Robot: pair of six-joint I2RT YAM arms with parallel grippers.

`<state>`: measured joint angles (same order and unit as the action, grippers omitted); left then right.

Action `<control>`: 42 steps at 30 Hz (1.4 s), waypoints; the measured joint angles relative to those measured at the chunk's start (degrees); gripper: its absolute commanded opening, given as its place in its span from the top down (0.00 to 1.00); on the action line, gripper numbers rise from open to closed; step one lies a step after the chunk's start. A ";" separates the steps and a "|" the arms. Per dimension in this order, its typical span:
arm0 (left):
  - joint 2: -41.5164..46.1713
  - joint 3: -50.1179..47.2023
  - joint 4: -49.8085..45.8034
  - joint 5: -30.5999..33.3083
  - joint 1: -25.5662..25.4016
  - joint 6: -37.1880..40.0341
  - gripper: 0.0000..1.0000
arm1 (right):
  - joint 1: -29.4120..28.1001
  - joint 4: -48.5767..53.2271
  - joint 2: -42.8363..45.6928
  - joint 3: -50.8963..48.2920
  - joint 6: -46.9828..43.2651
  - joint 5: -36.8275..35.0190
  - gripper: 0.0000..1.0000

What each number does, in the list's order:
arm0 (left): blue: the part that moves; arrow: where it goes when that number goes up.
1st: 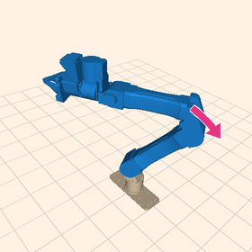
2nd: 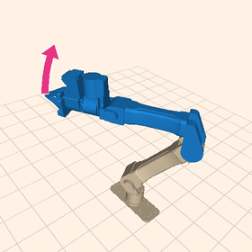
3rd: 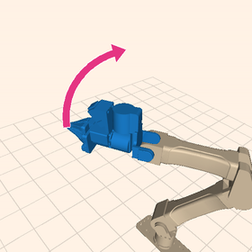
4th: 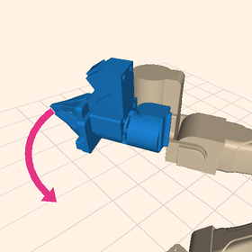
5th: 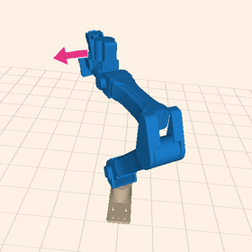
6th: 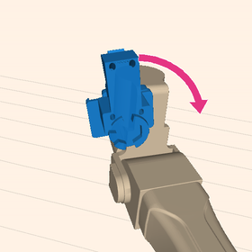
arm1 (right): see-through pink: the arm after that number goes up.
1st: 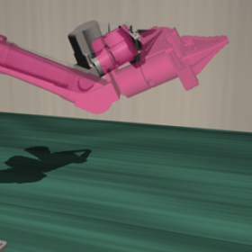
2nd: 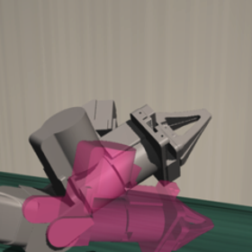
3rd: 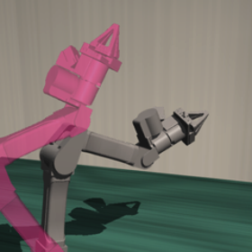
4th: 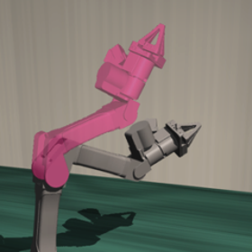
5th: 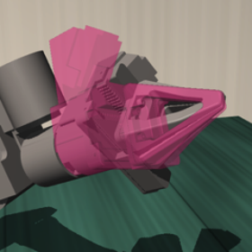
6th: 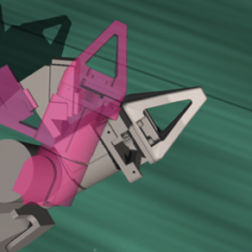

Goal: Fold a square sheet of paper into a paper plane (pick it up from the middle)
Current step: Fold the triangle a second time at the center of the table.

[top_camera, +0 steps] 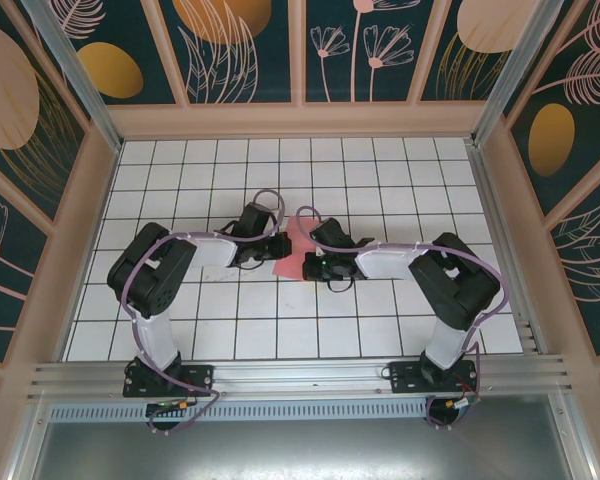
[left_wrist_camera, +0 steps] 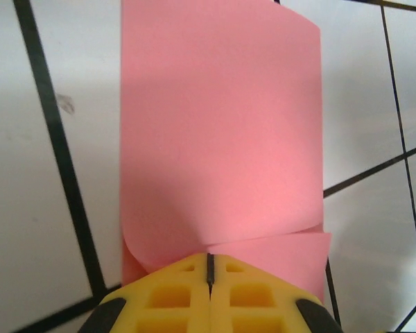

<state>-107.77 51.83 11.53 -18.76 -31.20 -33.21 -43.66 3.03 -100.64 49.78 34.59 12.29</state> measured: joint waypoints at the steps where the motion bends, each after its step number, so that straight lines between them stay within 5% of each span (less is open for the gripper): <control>1: -0.20 0.22 -0.07 -0.33 0.35 0.33 0.95 | 0.02 -0.04 -0.02 0.00 -0.09 0.00 1.00; 8: -1.60 2.32 -1.51 -2.45 2.97 2.86 0.95 | 0.13 -0.70 -0.15 -0.04 -0.22 0.07 1.00; 18: -0.48 5.92 -4.11 2.75 8.28 4.61 0.93 | 0.17 -0.87 -0.17 -0.04 -0.76 0.20 1.00; 29: 6.51 -1.84 3.10 -6.32 2.82 -1.20 0.95 | 0.50 -1.11 -0.17 -0.04 -1.05 1.25 1.00; 42: -0.11 -1.95 3.32 -4.31 0.52 -2.10 0.98 | 1.29 -2.91 0.81 -1.49 0.33 2.84 0.93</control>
<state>-107.87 49.89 14.85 -23.07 -30.68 -35.31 -42.37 0.12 -99.83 48.29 34.92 15.14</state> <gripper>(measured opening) 0.067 0.056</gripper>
